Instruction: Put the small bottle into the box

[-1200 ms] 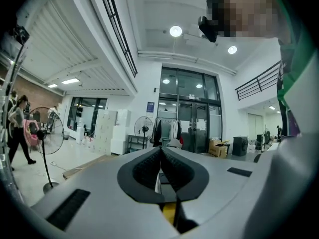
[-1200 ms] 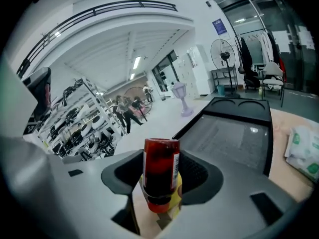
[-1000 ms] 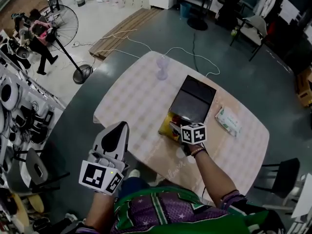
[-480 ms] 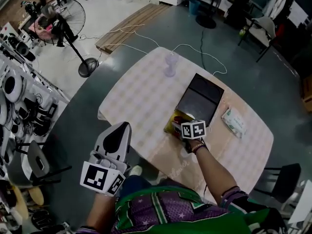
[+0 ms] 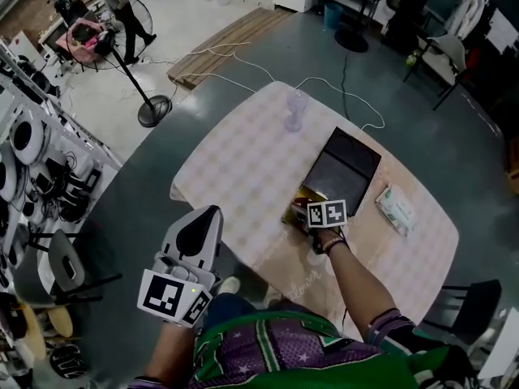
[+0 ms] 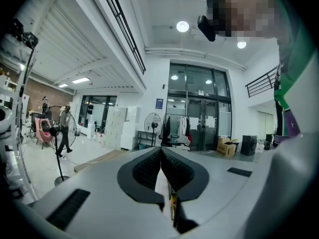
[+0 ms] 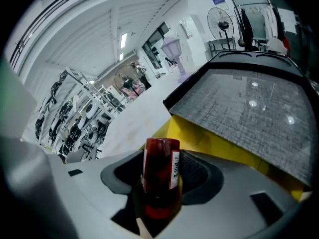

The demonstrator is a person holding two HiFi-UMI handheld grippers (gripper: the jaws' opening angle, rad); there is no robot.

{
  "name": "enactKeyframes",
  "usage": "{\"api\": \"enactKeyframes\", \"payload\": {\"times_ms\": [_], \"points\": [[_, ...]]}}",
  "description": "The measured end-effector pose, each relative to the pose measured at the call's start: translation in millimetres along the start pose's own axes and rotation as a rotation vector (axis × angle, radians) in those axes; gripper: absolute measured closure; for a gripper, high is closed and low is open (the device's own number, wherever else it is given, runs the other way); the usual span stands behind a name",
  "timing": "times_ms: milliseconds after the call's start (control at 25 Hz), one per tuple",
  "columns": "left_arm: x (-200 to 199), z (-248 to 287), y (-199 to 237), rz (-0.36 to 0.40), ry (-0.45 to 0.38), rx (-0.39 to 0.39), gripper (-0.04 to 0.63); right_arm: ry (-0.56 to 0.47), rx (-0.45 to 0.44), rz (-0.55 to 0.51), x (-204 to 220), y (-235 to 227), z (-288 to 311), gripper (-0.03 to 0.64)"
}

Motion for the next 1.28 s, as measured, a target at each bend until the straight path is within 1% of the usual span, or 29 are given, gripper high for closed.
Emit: {"api": "enactKeyframes", "payload": {"times_ms": [240,320,400,560,680,760,920,1160,1280], "points": [[-1.5,-3.5,6.9,-0.007,-0.005,0.000,0.572,0.039,0.015,-0.009,2.4,-2.2,5.5,0.376],[-2.8,-5.0,9.7,-0.007,-0.010,0.000,0.572,0.045,0.013,-0.015,3.0,-1.5,5.8,0.357],[-3.9,-7.3,13.2,-0.009,-0.016,-0.002,0.572,0.043,0.016,-0.020,1.7,-0.2,4.9,0.345],[-7.1,-12.5,19.7,-0.013,-0.027,0.002,0.572,0.017,0.028,-0.017,-3.6,2.7,-2.9,0.344],[-11.6,-15.1,25.7,-0.011,-0.040,0.015,0.572,-0.021,0.053,-0.013,-11.5,5.9,-12.9,0.344],[-16.1,-16.5,30.1,-0.012,-0.051,0.027,0.572,-0.049,0.072,-0.014,-16.6,9.9,-22.2,0.357],[-24.1,-17.4,38.1,-0.011,-0.071,0.064,0.572,-0.093,0.078,-0.020,-21.5,23.0,-41.2,0.373],[-41.7,-15.1,51.8,-0.010,-0.085,0.147,0.572,-0.193,0.103,-0.009,-28.1,59.2,-83.2,0.373],[-47.1,-9.1,55.7,-0.005,-0.081,0.200,0.572,-0.266,0.107,-0.020,-31.2,84.3,-107.9,0.371]]}}
Point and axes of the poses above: the fingertips, and each gripper's own axes: z forward along the fingers, y to its left, x out of its underside, the point moved 5 cm from there along -z, backward along the fingers, and after that the axes turned 1 degree about -x, right-handed, at the moved point
